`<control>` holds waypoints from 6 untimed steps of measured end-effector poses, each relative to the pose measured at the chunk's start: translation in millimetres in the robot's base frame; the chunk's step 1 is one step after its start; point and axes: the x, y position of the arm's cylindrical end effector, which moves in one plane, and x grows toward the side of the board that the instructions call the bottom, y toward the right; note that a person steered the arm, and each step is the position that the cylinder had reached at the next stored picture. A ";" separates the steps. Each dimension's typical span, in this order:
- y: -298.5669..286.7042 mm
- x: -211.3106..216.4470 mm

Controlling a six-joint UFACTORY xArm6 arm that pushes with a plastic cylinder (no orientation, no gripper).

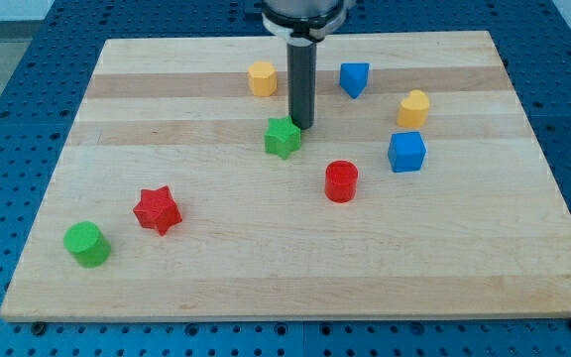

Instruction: Move your arm to the green star

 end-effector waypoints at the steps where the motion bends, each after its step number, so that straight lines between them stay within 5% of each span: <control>1: -14.1 2.9; 6: -44.9 41.0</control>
